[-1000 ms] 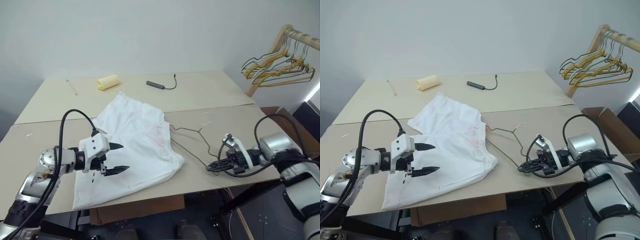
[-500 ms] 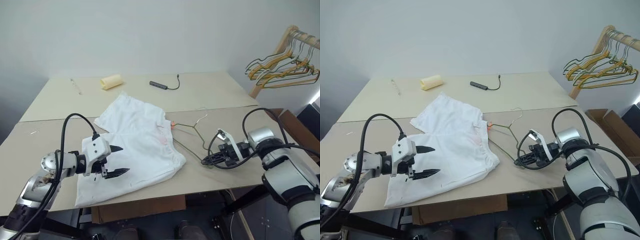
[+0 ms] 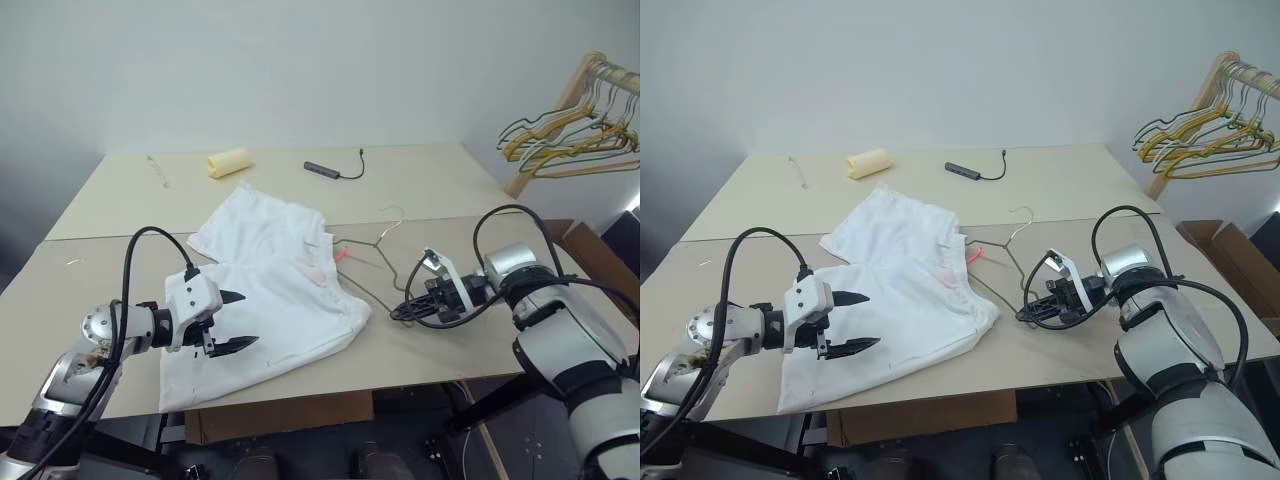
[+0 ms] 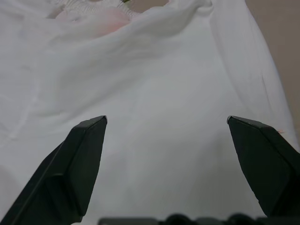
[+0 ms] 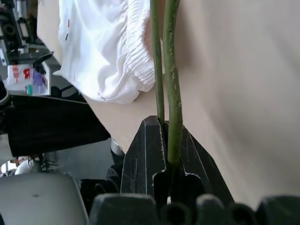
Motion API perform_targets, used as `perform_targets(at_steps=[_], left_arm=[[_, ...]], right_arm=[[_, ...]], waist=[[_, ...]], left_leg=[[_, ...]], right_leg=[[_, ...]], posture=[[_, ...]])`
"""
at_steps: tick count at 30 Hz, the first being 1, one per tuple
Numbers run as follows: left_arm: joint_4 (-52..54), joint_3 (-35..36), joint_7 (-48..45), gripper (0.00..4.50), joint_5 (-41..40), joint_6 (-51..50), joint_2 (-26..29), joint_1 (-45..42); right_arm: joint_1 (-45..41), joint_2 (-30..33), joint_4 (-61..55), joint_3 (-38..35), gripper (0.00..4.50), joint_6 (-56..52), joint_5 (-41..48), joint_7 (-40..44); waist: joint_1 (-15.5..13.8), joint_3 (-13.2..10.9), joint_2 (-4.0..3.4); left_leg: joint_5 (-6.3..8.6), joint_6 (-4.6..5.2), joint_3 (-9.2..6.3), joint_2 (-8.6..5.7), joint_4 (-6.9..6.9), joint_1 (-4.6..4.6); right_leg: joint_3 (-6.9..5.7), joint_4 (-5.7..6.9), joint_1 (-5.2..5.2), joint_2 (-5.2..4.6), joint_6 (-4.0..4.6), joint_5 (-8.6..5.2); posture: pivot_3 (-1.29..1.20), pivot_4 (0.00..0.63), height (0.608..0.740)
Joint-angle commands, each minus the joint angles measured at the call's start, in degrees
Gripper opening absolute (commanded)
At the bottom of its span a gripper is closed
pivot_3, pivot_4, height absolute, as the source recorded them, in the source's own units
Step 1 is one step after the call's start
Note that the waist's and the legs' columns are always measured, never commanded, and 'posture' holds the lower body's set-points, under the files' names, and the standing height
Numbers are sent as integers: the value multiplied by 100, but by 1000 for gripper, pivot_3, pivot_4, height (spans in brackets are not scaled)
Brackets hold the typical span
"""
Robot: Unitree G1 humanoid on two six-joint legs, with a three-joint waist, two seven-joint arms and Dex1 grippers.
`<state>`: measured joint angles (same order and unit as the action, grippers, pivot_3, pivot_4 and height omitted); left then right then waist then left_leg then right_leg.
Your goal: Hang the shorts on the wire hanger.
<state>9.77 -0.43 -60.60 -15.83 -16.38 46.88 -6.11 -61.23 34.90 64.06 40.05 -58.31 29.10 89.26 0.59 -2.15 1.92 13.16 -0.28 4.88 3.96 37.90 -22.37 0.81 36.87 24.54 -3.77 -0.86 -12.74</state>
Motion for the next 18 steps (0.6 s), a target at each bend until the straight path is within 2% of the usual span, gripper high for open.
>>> perform_targets(at_steps=[1, 5, 10, 14, 18], left_arm=[[71, 36, 31, 4454, 32, 93, 6, -77], [32, -49, 55, 4454, 104, 106, -24, -124], [-16, -116, 53, 4454, 159, 127, -52, -165], [-64, -140, 50, 4454, 217, 158, -73, -173], [-85, -191, 71, 4454, 348, 205, -59, -154]], right_arm=[[-188, 133, -111, 21, 0, -6, 327, 324], [-331, -82, 382, -73, 0, 126, -100, 324], [-198, -28, 78, 622, 0, 587, -132, 324], [-514, -409, 1042, -347, 0, 557, -603, 253], [-580, -581, 1258, -841, 0, 651, -1125, 180]], waist=[[2, 0, 0], [14, 0, 0], [14, 0, 0], [19, 0, 0], [8, 0, 0]], left_leg=[[0, 0, 0, 0, 0, 1], [0, 0, 0, 1, 0, 5], [0, 0, 0, 1, 0, 2], [0, 0, 1, 0, 0, 3], [0, 0, 0, 0, 1, 2]], right_leg=[[0, 0, 0, 0, 0, 0], [0, 4, 0, 1, 1, -1], [0, 8, 3, 2, 2, -1], [1, 9, 3, 2, 3, -1], [1, 14, 4, 2, 3, -1]], posture=[[73, 0, 740], [71, 0, 740], [68, 0, 740], [70, 0, 740], [76, 0, 740]])
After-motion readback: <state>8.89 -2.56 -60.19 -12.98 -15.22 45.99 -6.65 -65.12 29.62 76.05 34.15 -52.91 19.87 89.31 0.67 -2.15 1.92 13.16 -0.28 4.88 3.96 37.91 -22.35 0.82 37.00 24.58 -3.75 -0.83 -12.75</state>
